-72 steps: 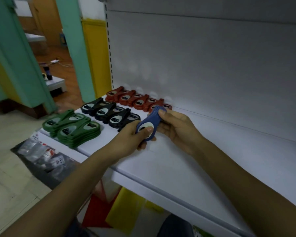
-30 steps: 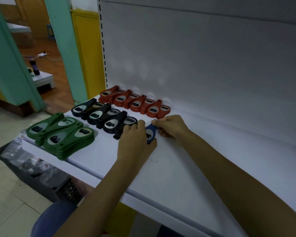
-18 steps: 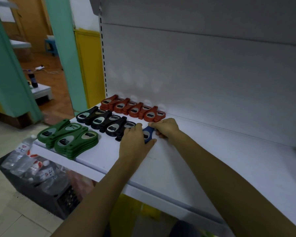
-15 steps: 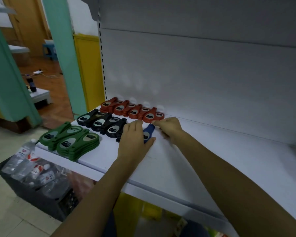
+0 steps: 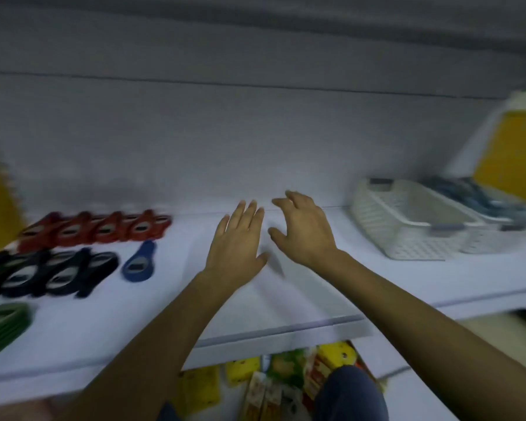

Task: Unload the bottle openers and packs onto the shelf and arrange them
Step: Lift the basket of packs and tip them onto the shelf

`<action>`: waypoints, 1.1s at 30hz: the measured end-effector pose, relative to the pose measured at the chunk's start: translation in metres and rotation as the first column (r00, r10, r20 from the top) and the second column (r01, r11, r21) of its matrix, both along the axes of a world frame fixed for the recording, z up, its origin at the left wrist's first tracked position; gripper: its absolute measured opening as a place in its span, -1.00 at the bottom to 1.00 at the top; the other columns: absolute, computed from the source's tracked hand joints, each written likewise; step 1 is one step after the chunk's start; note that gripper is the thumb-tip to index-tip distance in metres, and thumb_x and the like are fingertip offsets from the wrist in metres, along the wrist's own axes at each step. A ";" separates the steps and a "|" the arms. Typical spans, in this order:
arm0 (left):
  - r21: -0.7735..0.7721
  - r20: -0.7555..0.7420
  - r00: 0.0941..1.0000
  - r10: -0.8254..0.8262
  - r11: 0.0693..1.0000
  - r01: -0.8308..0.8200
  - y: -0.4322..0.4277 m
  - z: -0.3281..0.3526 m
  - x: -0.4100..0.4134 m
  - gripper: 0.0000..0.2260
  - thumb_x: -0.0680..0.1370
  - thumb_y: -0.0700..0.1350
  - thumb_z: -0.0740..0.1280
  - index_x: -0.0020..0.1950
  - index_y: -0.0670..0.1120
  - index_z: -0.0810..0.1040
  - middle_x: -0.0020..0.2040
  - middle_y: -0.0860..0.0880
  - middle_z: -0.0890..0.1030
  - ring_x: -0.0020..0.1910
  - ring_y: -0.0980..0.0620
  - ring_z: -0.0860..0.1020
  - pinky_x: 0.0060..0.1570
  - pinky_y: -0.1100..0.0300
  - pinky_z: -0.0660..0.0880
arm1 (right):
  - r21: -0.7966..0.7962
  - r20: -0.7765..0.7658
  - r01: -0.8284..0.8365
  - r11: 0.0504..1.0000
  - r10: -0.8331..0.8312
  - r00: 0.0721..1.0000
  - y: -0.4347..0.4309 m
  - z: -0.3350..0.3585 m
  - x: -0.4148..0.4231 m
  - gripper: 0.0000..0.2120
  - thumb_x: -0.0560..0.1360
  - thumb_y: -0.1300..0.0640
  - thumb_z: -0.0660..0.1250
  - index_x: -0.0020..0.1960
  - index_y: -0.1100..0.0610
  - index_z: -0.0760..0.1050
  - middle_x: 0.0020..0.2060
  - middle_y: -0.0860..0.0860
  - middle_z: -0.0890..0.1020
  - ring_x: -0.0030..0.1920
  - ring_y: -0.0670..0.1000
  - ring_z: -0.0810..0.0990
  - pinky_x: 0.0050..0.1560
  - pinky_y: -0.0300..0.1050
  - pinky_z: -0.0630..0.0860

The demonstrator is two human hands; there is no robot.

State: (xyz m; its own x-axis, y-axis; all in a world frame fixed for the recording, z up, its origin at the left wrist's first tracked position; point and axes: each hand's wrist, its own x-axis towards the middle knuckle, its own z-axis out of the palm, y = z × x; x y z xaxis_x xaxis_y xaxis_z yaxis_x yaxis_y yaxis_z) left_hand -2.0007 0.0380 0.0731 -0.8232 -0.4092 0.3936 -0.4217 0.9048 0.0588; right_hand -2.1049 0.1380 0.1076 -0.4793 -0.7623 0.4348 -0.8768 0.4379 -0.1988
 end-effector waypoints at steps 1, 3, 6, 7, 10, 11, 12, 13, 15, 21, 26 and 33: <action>0.011 -0.003 0.999 -0.053 0.999 0.053 0.011 0.002 -0.014 -0.29 0.57 0.15 0.19 0.55 -0.08 -0.12 0.57 -0.04 -0.12 0.54 -0.02 -0.16 0.48 0.04 -0.13 | -0.001 -0.005 0.050 0.999 -0.050 0.999 0.018 0.002 -0.008 -0.45 0.53 -0.03 0.29 0.47 0.06 0.26 0.49 0.10 0.24 0.49 0.08 0.16 0.42 -0.03 0.13; 0.060 -0.025 0.987 -0.157 0.986 0.158 0.036 0.008 -0.042 -0.30 0.57 0.15 0.19 0.55 -0.07 -0.09 0.57 -0.04 -0.10 0.54 -0.02 -0.14 0.47 0.05 -0.11 | -0.011 -0.012 0.160 0.987 -0.160 0.987 0.053 0.007 -0.026 -0.46 0.53 -0.05 0.28 0.46 0.05 0.26 0.49 0.09 0.23 0.48 0.08 0.16 0.42 -0.02 0.12; 0.147 -0.059 0.956 -0.286 0.945 0.292 0.071 0.016 -0.084 -0.31 0.56 0.15 0.21 0.55 -0.08 -0.03 0.57 -0.04 -0.05 0.54 -0.01 -0.08 0.47 0.06 -0.03 | -0.056 -0.020 0.304 0.951 -0.306 0.952 0.102 0.013 -0.054 -0.47 0.53 -0.04 0.29 0.44 0.06 0.29 0.47 0.09 0.27 0.46 0.11 0.19 0.42 0.01 0.14; 0.205 -0.083 0.945 -0.317 0.922 0.328 0.081 0.018 -0.098 -0.32 0.56 0.15 0.22 0.55 -0.08 -0.01 0.57 -0.04 -0.01 0.54 -0.02 -0.05 0.47 0.07 0.00 | -0.077 -0.022 0.343 0.936 -0.345 0.938 0.117 0.015 -0.064 -0.48 0.52 -0.03 0.30 0.43 0.07 0.30 0.45 0.11 0.29 0.45 0.12 0.22 0.40 0.01 0.16; 0.514 -0.226 0.913 -0.340 0.754 0.409 0.110 0.023 -0.141 -0.40 0.55 0.11 0.27 0.49 -0.09 0.15 0.48 -0.07 0.25 0.43 -0.02 0.24 0.33 0.13 0.26 | -0.165 -0.017 0.444 0.881 -0.453 0.892 0.157 0.019 -0.096 -0.50 0.50 0.01 0.33 0.39 0.12 0.38 0.37 0.13 0.40 0.36 0.16 0.35 0.33 0.02 0.27; 0.642 -0.293 0.905 -0.308 0.639 0.425 0.118 0.025 -0.155 -0.45 0.55 0.08 0.29 0.46 -0.08 0.22 0.42 -0.04 0.34 0.33 0.03 0.34 0.20 0.21 0.32 | -0.199 -0.010 0.470 0.860 -0.481 0.876 0.169 0.020 -0.108 -0.52 0.49 0.04 0.34 0.37 0.14 0.40 0.34 0.14 0.43 0.32 0.17 0.38 0.30 0.03 0.31; 0.759 -0.341 0.906 -0.252 0.494 0.424 0.125 0.027 -0.170 -0.50 0.55 0.06 0.29 0.42 -0.07 0.27 0.37 -0.02 0.40 0.23 0.07 0.40 0.10 0.27 0.33 | -0.236 0.005 0.494 0.837 -0.507 0.862 0.180 0.021 -0.121 -0.55 0.49 0.07 0.33 0.35 0.15 0.42 0.32 0.15 0.46 0.30 0.18 0.40 0.27 0.04 0.35; 0.852 -0.368 0.911 -0.184 0.327 0.410 0.130 0.029 -0.185 -0.52 0.55 0.06 0.30 0.40 -0.08 0.29 0.34 -0.02 0.45 0.18 0.08 0.44 0.07 0.27 0.35 | -0.274 0.030 0.516 0.812 -0.529 0.848 0.191 0.022 -0.135 -0.58 0.50 0.12 0.31 0.33 0.17 0.43 0.30 0.16 0.48 0.27 0.19 0.42 0.25 0.06 0.38; 0.935 -0.352 0.935 -0.048 0.027 0.353 0.137 0.033 -0.213 -0.46 0.52 0.08 0.33 0.42 -0.11 0.30 0.32 -0.06 0.48 0.21 0.00 0.49 0.16 0.18 0.41 | -0.329 0.111 0.565 0.756 -0.563 0.819 0.212 0.022 -0.165 -0.62 0.51 0.21 0.27 0.32 0.19 0.44 0.28 0.18 0.49 0.26 0.19 0.44 0.21 0.09 0.43; 0.950 -0.270 0.948 0.166 -0.114 0.290 0.149 0.018 -0.262 -0.49 0.58 -0.01 0.27 0.49 -0.04 0.21 0.38 -0.08 0.43 0.29 -0.11 0.45 0.33 -0.06 0.35 | -0.097 0.142 0.602 0.793 -0.588 0.796 0.249 0.005 -0.253 -0.58 0.49 -0.03 0.35 0.27 0.15 0.50 0.25 0.14 0.53 0.17 0.16 0.50 0.11 0.10 0.53; 0.923 -0.288 0.880 0.377 -0.135 0.360 0.155 0.015 -0.272 -0.67 0.60 -0.23 0.15 0.36 -0.08 0.37 0.09 -0.08 0.56 -0.17 0.02 0.55 -0.24 0.19 0.49 | 0.038 -0.214 0.467 0.883 -0.450 0.867 0.251 -0.015 -0.294 -0.57 0.48 -0.20 0.29 0.07 0.15 0.61 0.04 0.14 0.61 0.04 0.14 0.49 0.02 -0.02 0.37; 0.924 -0.278 0.839 0.467 -0.110 0.367 0.161 0.016 -0.274 -0.69 0.55 -0.28 0.15 0.28 -0.12 0.45 -0.16 -0.03 0.56 -0.27 0.01 0.54 -0.43 0.25 0.45 | -0.222 -0.238 0.247 0.943 -0.298 0.925 0.239 -0.016 -0.320 -0.64 0.49 -0.02 0.35 -0.31 0.25 0.58 -0.41 0.14 0.60 -0.42 0.12 0.53 -0.33 -0.13 0.39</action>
